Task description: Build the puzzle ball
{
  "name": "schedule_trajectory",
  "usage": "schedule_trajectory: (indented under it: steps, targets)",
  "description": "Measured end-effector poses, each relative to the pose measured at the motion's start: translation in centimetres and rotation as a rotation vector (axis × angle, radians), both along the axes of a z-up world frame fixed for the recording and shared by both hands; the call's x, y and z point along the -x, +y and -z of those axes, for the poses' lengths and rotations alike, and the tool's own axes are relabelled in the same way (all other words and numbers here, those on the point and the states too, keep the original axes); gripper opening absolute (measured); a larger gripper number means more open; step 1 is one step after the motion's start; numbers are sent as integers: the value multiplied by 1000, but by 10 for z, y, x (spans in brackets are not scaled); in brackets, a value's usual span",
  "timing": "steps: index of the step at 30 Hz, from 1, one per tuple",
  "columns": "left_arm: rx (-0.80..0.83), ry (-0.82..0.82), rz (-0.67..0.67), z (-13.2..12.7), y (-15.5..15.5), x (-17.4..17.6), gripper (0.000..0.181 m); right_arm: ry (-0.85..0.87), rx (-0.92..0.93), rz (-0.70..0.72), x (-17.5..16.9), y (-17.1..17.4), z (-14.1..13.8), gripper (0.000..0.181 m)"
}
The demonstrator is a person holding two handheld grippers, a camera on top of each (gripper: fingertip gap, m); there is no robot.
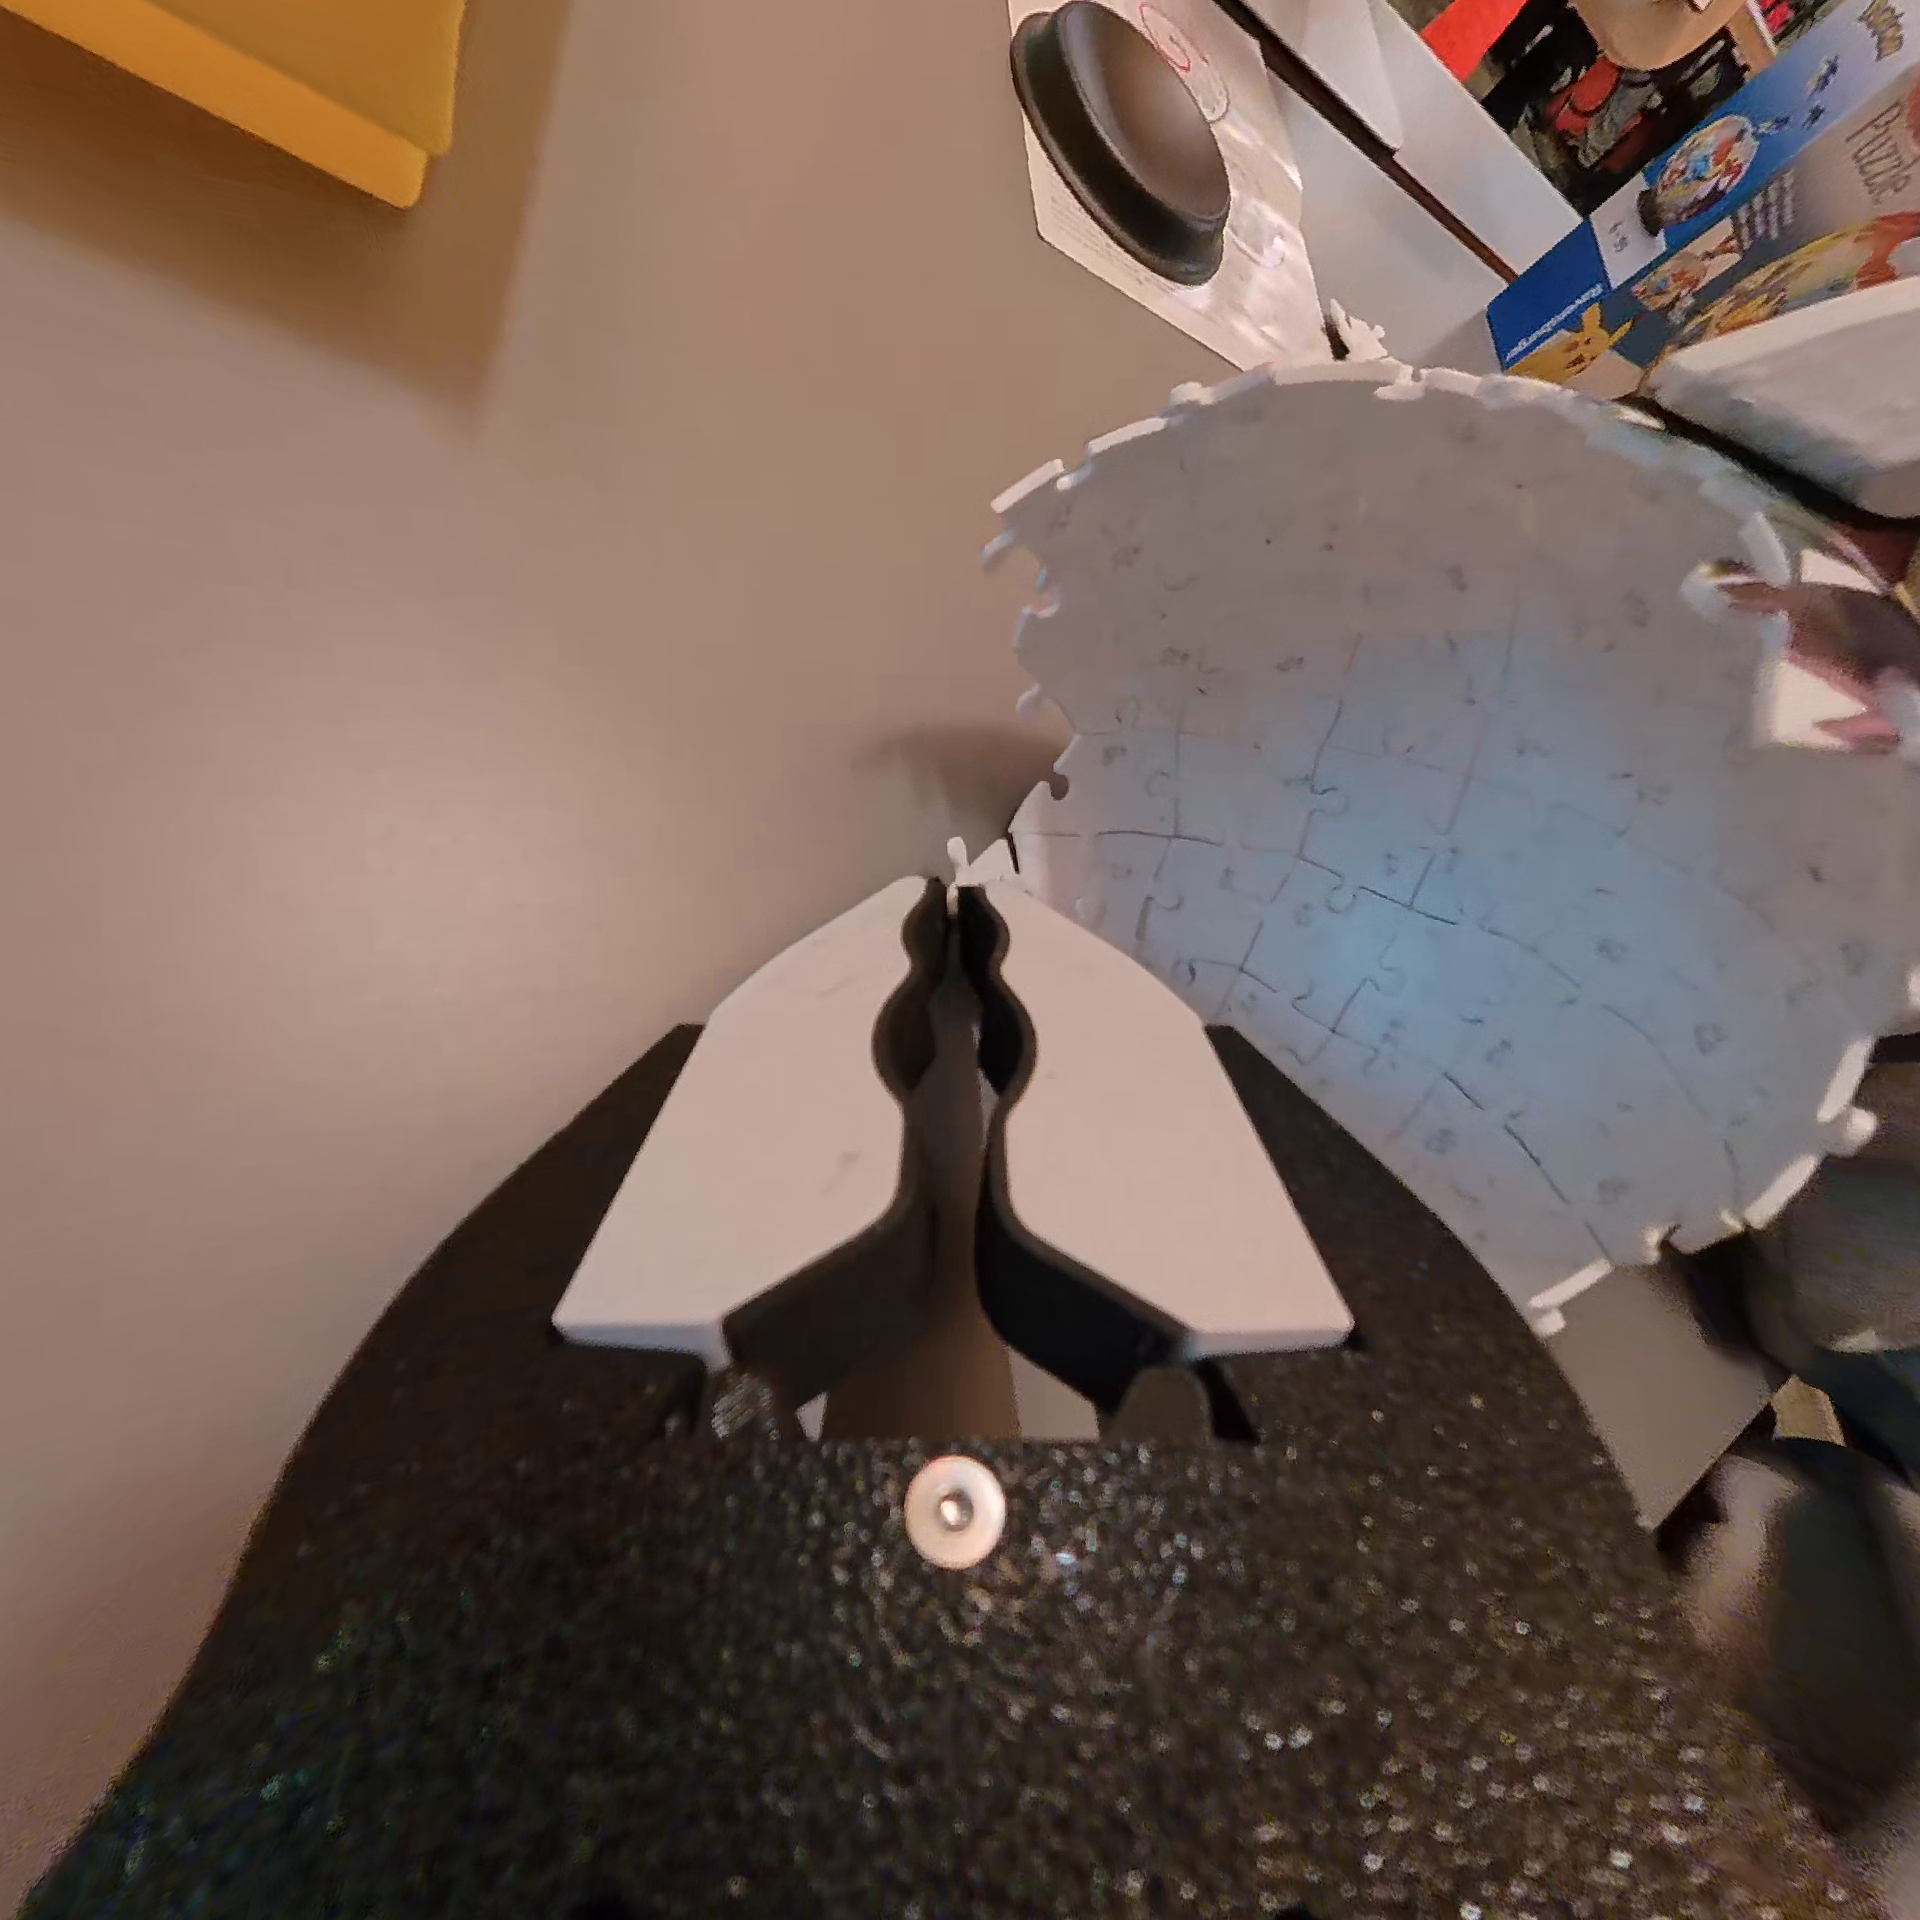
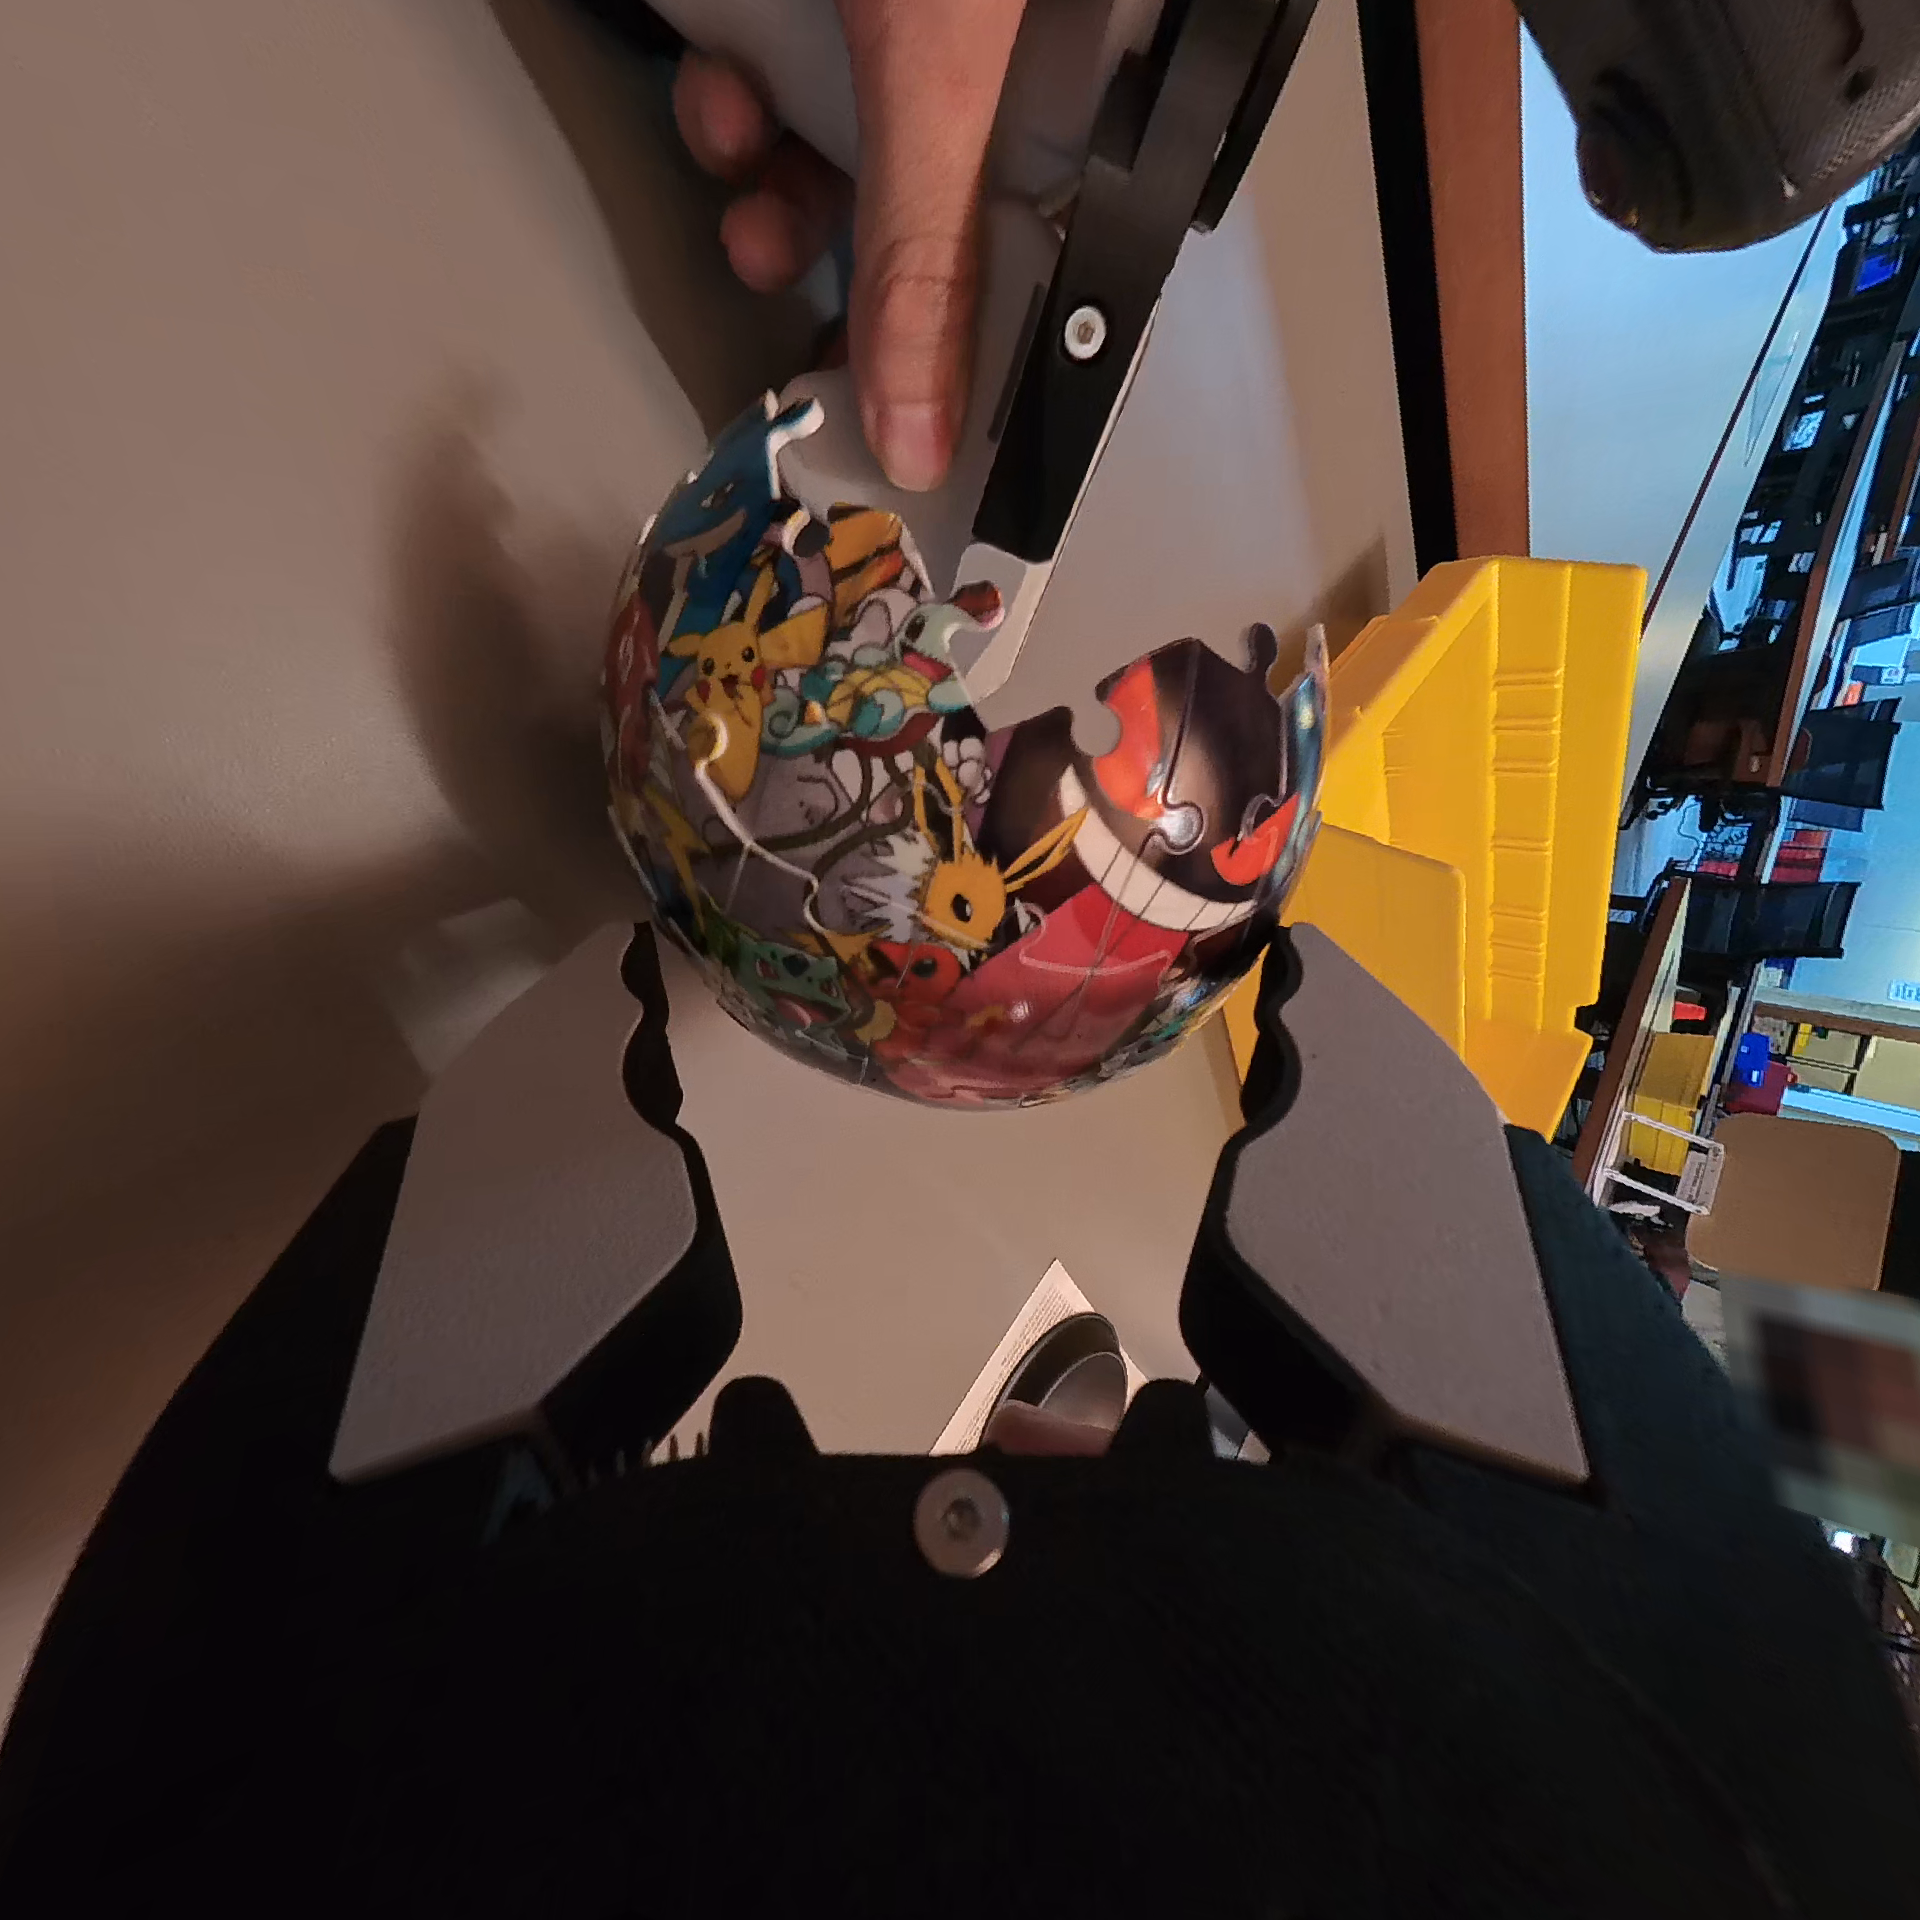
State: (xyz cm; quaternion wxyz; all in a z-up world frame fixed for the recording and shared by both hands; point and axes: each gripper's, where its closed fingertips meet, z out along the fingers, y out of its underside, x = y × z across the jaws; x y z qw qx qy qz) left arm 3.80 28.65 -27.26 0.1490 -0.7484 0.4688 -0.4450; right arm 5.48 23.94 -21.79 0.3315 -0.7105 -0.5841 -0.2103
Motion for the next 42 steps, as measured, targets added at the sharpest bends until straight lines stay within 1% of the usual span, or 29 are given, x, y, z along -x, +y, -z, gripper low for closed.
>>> schedule_trajectory:
  steps: [4,7,10,17,23,26,29,31,33,35,37,40,42]
  targets:
    - [-6,-1,1,0,0,0,3,0,-2,1,0,0,0,108]
    - [-56,10,12,0,0,-1,3,-1,0,8,-2,0,0,108]
    - [-115,24,52,1,-2,-2,4,-1,4,11,-3,-1,1,108]
    - [-77,18,47,0,-1,-5,4,20,-1,25,-7,-1,2,109]
    - [-90,21,27,0,0,-7,4,117,-7,53,-7,-8,2,114]
    - [-111,26,23,1,1,-9,4,209,-3,110,-9,-11,2,117]
    - [-122,31,20,1,1,-10,4,326,29,229,-15,-17,6,125]
    - [-126,36,17,1,1,-10,5,399,34,315,-22,-19,8,125]
    - [-135,41,19,2,1,-11,5,440,16,359,-24,-19,10,126]
    - [-144,42,17,1,2,-11,5,394,3,383,-32,-20,13,124]
    - [-145,38,11,0,2,-12,5,361,-3,414,-40,-20,13,115]
    - [-170,15,3,-2,2,-14,4,378,-18,335,-29,-19,5,109]
    - [-185,-8,-11,-6,3,-14,3,310,-31,292,-26,-19,4,106]
